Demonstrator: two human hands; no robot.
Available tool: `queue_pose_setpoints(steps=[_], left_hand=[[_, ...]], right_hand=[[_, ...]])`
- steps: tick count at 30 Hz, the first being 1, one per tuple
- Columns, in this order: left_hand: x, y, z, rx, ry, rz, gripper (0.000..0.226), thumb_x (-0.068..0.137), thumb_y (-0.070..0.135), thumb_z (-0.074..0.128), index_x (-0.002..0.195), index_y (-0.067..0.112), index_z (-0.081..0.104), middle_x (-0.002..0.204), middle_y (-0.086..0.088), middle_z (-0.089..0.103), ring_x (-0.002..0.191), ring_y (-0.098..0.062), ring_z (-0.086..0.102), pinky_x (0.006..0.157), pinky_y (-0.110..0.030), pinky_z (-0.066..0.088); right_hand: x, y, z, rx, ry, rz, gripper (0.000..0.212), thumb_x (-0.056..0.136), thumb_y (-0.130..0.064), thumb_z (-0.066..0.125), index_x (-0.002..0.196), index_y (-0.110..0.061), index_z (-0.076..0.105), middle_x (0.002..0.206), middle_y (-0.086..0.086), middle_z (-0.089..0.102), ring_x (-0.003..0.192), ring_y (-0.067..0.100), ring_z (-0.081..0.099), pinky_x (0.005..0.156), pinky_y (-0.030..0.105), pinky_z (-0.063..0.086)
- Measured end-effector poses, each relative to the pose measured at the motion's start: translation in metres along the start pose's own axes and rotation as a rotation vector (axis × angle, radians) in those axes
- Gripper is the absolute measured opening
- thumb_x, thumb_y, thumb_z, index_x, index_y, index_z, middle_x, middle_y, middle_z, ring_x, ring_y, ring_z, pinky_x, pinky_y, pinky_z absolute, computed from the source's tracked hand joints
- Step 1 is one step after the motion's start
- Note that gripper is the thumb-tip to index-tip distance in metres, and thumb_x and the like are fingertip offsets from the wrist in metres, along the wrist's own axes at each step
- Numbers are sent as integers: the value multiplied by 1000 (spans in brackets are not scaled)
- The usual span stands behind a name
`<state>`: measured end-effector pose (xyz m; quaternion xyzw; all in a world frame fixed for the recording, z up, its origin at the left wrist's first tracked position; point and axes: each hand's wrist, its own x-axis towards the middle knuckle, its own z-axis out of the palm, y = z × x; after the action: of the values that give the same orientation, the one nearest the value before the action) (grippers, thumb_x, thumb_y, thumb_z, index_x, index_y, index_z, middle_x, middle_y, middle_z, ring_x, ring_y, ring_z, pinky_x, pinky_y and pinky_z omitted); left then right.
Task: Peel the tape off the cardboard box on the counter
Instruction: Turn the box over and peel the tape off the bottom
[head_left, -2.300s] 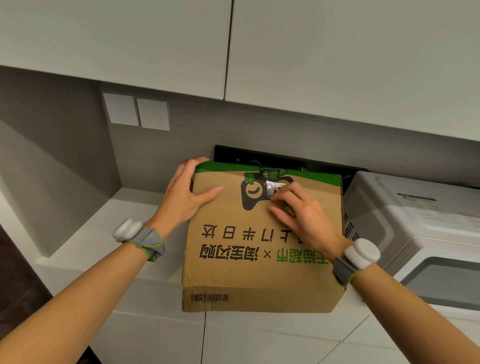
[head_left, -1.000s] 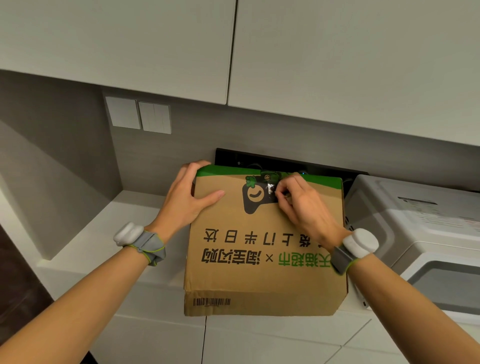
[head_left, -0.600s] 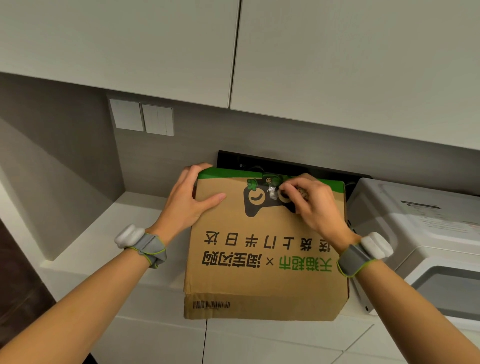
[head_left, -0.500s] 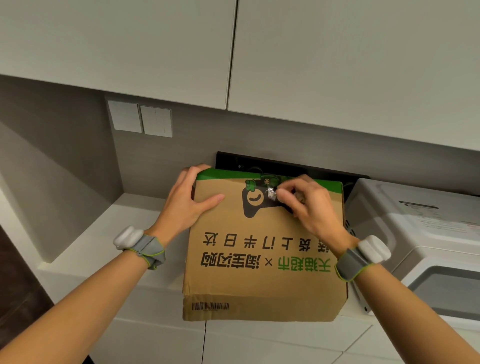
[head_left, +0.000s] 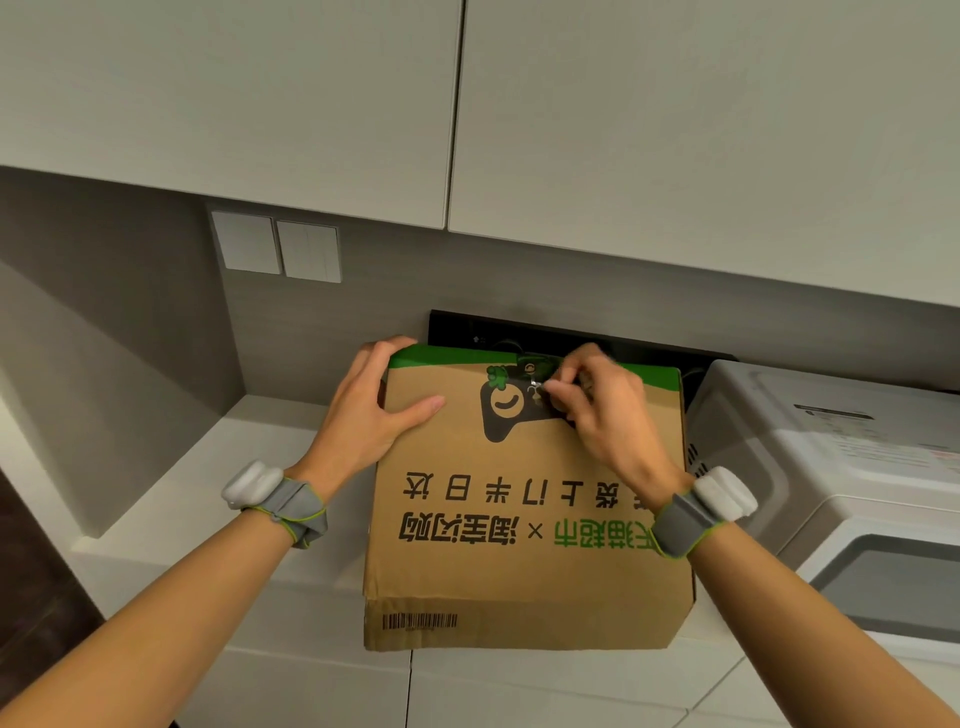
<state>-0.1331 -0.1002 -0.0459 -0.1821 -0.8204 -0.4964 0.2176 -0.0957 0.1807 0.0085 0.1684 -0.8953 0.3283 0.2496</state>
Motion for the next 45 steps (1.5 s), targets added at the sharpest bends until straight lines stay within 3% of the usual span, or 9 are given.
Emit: queue_pose_setpoints(steps=[8, 13, 18, 23, 27, 31, 35, 41, 45], left_hand=[[-3, 0, -2, 6, -1, 13, 71, 80, 50, 79, 140, 28, 47, 131, 5, 48, 116, -8, 53, 91, -31, 51], [-7, 3, -8, 23, -18, 60, 73, 79, 53, 76, 142, 27, 48, 128, 9, 48, 115, 8, 49, 86, -15, 45], [-4, -1, -19, 87, -38, 93, 74, 79, 51, 77, 142, 23, 50, 129, 8, 49, 111, 7, 50, 88, -5, 41], [3, 2, -24, 308, -115, 113, 71, 88, 65, 58, 150, 32, 45, 145, 4, 43, 131, -14, 39, 104, -38, 42], [-9, 21, 1, 482, -111, 88, 51, 103, 44, 47, 154, 40, 39, 160, 0, 25, 148, -24, 17, 121, -54, 26], [-20, 34, 33, 457, -154, -12, 65, 103, 64, 31, 161, 50, 3, 171, 1, -12, 158, -29, -13, 126, -54, -5], [-9, 28, 34, 419, -121, 40, 67, 101, 68, 25, 159, 54, -5, 170, 2, -24, 157, -30, -25, 126, -57, -10], [-3, 44, 27, 194, -189, 14, 53, 109, 51, 27, 156, 62, 7, 173, 0, -4, 158, -21, 10, 127, -57, 15], [-13, 65, 37, -28, -294, -16, 74, 91, 83, 32, 155, 48, 27, 156, 4, 31, 146, -13, 35, 118, -35, 31]], right_hand=[[18, 0, -12, 241, 30, 125, 7, 102, -12, 59, 99, -11, 53, 76, 8, 75, 77, 8, 74, 76, 31, 60], [38, -14, -25, 436, 87, 247, 11, 103, -11, 57, 97, -13, 48, 82, 11, 73, 55, 14, 57, 41, 29, 46], [49, -22, -30, 496, -75, 296, 15, 102, -15, 62, 99, -5, 51, 80, 21, 66, 50, 15, 48, 37, 26, 38], [61, -29, -49, 473, -307, 435, 19, 99, -19, 66, 91, -4, 57, 76, 10, 66, 53, 13, 43, 38, 21, 30], [67, -32, -53, 480, -411, 505, 19, 98, -18, 67, 95, -2, 58, 75, 9, 65, 50, 11, 43, 37, 18, 31], [63, -35, -44, 801, -436, 686, 16, 100, -13, 60, 89, -1, 56, 74, 8, 56, 49, 7, 39, 36, 14, 31], [60, -42, -40, 1118, -409, 874, 17, 105, -14, 50, 90, -6, 52, 71, 6, 56, 43, 3, 38, 35, 9, 30], [56, -61, -24, 1354, -365, 979, 26, 108, -11, 40, 86, -8, 52, 71, 8, 54, 43, 5, 38, 34, 12, 31], [52, -69, 0, 1379, -331, 966, 22, 107, -6, 40, 89, -10, 52, 74, 8, 48, 41, 7, 40, 33, 15, 33]])
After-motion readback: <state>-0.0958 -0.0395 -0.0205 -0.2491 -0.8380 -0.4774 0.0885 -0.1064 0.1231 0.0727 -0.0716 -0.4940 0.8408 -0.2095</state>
